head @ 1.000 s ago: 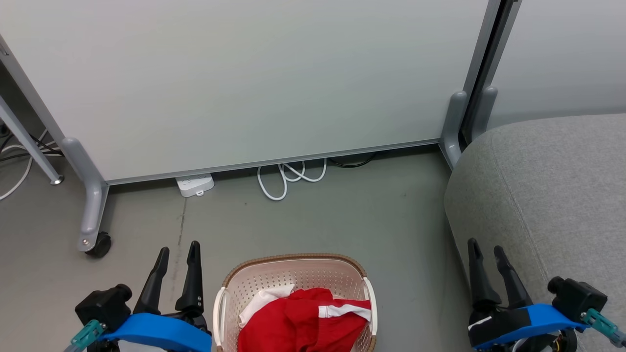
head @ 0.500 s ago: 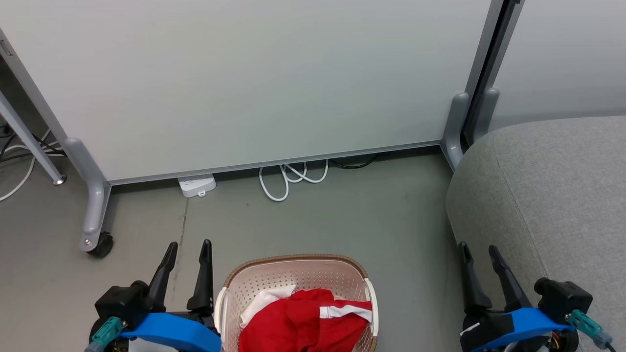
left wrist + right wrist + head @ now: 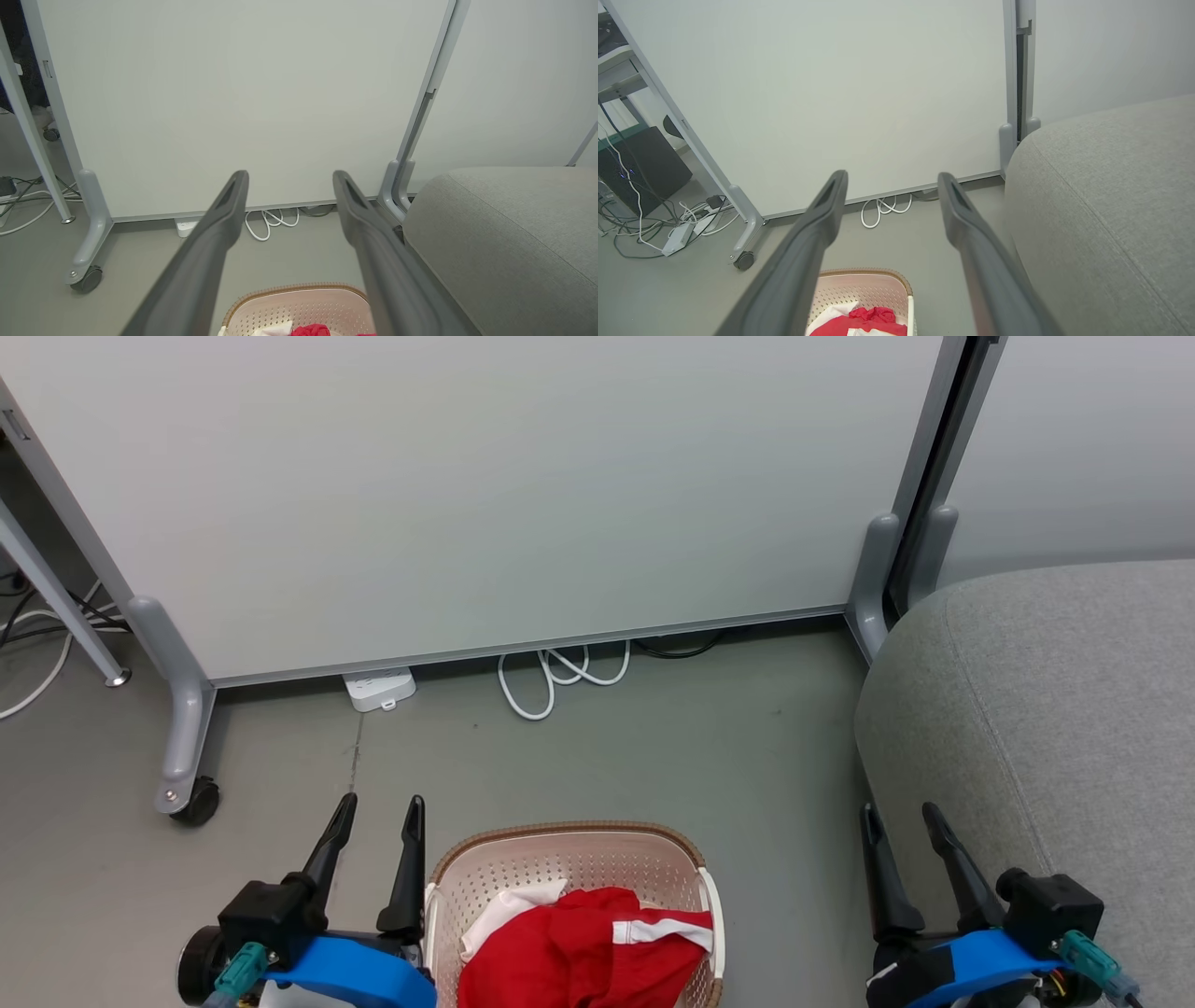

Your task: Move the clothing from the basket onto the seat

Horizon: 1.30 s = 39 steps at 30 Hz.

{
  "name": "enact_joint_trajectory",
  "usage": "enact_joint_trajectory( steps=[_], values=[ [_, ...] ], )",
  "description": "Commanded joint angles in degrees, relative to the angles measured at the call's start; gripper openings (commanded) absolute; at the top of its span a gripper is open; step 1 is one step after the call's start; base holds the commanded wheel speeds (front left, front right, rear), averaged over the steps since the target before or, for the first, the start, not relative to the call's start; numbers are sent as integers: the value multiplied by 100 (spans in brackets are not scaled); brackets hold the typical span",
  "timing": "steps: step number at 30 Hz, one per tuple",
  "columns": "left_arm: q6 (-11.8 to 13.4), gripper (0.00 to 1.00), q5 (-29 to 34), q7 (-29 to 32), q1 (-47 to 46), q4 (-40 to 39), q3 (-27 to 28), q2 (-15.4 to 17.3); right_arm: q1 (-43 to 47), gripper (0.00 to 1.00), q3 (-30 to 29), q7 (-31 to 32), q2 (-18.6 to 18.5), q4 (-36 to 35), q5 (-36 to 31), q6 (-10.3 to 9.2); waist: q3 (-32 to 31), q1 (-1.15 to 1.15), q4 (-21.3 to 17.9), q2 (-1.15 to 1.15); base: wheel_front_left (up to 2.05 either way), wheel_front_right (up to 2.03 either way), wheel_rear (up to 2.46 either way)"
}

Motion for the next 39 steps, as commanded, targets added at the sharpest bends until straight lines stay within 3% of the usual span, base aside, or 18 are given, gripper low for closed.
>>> enact_joint_trajectory(
  steps=[1, 26, 39],
  values=[
    [21, 100, 140, -48, -107, 1, -20, 50, -58, 100, 15, -48, -28, -1, -146, -1, -2, 0, 4, 0, 0, 0, 0],
    [19, 100, 1130, -323, -153, 250, -168, 21, -49, 100, 98, -309, -31, 178, -1202, -1, -14, 0, 68, 0, 0, 0, 0],
    [-3, 100, 1130, -318, -173, 341, -144, 4, -54, 100, 90, -306, -31, 252, -1154, -1, -18, 0, 77, 0, 0, 0, 0]
  ],
)
